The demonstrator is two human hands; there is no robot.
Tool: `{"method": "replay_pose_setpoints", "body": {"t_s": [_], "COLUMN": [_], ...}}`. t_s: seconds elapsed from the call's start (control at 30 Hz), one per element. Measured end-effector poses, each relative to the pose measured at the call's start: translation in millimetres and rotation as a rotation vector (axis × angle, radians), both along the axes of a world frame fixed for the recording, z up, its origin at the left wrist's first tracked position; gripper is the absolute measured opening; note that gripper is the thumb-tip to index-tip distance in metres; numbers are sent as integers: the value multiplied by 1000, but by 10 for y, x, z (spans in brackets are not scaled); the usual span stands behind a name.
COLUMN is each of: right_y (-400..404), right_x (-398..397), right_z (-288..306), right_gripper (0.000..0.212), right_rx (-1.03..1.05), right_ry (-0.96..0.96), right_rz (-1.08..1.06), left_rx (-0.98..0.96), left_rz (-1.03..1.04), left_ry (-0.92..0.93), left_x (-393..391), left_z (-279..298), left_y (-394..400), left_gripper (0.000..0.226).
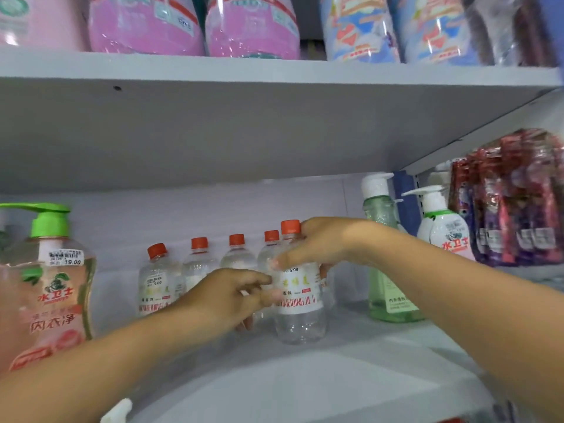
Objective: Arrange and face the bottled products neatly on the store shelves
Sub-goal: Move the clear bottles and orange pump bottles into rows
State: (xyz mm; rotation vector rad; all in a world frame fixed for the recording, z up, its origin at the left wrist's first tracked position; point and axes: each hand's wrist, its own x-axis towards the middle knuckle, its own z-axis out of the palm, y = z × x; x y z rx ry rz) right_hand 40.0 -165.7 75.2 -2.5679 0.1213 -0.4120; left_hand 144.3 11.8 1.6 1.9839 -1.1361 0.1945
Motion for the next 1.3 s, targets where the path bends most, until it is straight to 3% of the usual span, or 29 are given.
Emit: {"method": "replay_pose_setpoints", "body": {"t_s": [0.1, 0.17, 0.23, 0.33, 0.6, 1.1, 1.23, 1.3], "right_y": [-39, -55, -73, -131, -154, -531, -566, -516], "right_x": [-154, -227, -214, -81, 141, 667, 679, 520], "right_z": [200, 327, 377, 380, 301, 168, 93, 95], "right_gripper": [54, 79, 91, 76, 55, 48, 59, 55], "right_rx": [-38, -232, -428, -675, -845, -711, -615, -532], "right_ry": [116, 113, 124, 231, 302, 245, 146, -8], "right_rz": [-127, -282, -407, -507, -575, -616, -636, -613], "left_rx": [153, 242, 276, 273, 273, 328, 258, 171], "left_rz": [-57, -69, -62, -63, -75, -72, -51, -2], "left_ry": [-33, -78, -111, -114, -90, -92, -114, -192], "left_x": [-31, -45, -63, -50, 98, 73, -14, -84], "left_z": [-22, -27, -2, 28, 61, 115, 186, 257], "left_y": [56, 95, 119, 137, 189, 170, 234, 321], "left_gripper": [28, 24, 23, 22, 18, 21, 19, 20]}}
